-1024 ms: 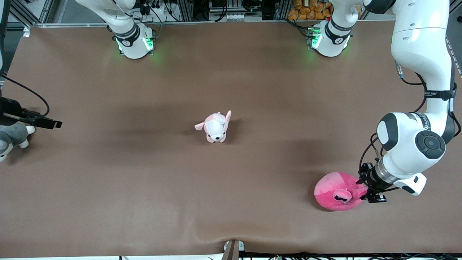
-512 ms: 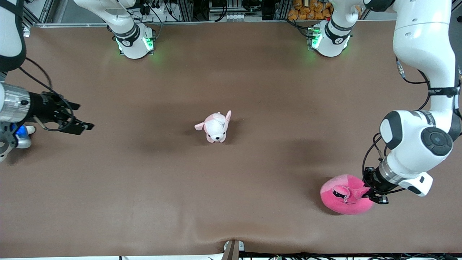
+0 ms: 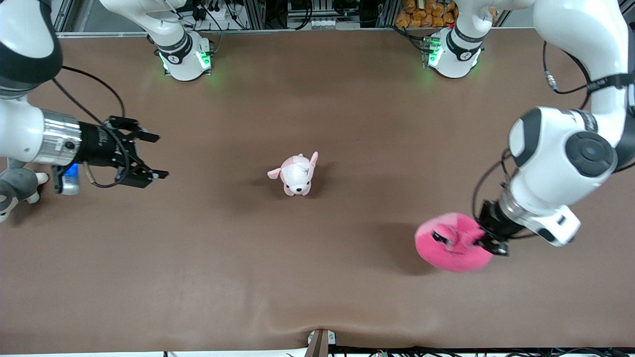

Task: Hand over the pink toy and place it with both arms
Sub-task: 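Carry the pink toy to mid-table while the right gripper approaches it, then grasp the pink toy with the right gripper beside the left gripper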

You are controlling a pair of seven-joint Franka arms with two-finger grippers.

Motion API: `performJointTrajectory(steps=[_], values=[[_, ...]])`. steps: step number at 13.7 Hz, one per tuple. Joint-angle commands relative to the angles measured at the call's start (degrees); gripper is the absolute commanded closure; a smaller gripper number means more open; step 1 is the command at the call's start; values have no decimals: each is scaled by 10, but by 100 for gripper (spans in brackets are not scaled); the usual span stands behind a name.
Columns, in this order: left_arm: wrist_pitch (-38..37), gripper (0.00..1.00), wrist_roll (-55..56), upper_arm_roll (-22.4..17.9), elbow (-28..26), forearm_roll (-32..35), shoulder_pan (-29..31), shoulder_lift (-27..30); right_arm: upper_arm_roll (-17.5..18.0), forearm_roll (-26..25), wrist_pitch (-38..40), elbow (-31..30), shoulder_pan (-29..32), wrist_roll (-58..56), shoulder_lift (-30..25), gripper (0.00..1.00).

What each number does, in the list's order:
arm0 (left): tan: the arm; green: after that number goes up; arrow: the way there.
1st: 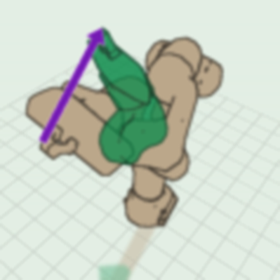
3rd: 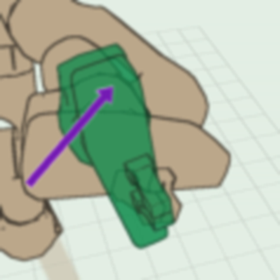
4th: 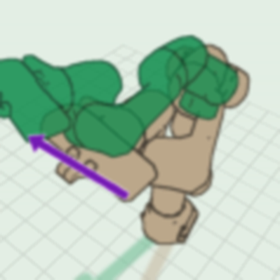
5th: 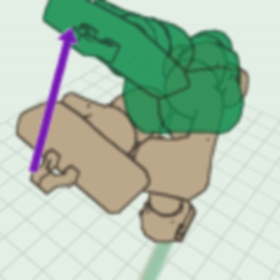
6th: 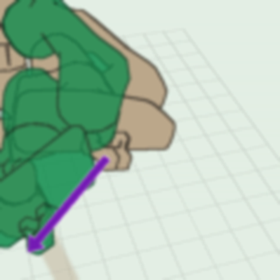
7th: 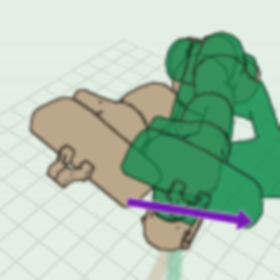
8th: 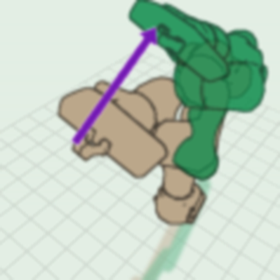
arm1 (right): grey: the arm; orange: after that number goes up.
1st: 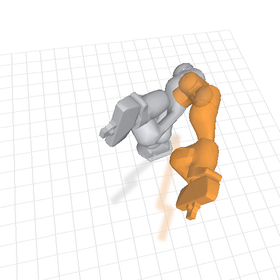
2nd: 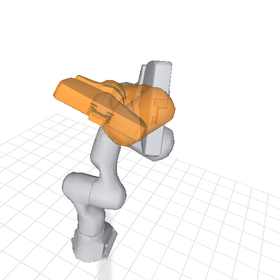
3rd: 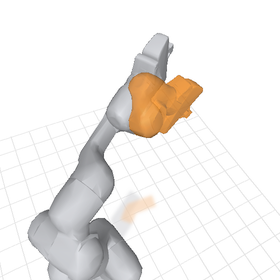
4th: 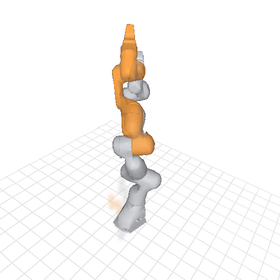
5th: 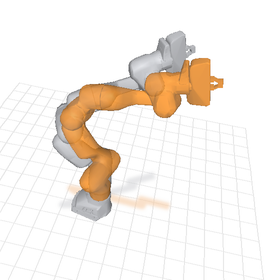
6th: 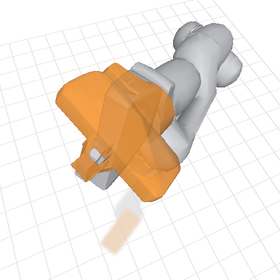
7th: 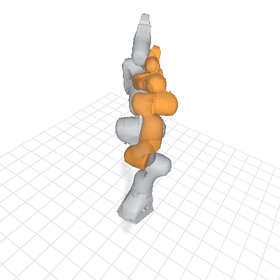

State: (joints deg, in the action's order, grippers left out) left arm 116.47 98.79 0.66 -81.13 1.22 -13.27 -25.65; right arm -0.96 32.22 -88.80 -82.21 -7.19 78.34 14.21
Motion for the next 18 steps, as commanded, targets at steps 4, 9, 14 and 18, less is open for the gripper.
performJointTrajectory(steps=[4,9,14,18], values=[[-61,100,134,-2,-8,22,-103,36,-5,45,-163,7,-113,240,37,0],[-61,100,277,-2,-4,39,-213,30,-5,41,-272,7,-183,344,71,0],[-50,100,351,-3,52,37,-258,-1,-6,23,-280,7,-210,344,87,0],[4,100,364,-7,64,37,-280,-10,-6,-15,-288,7,-242,346,104,0]])
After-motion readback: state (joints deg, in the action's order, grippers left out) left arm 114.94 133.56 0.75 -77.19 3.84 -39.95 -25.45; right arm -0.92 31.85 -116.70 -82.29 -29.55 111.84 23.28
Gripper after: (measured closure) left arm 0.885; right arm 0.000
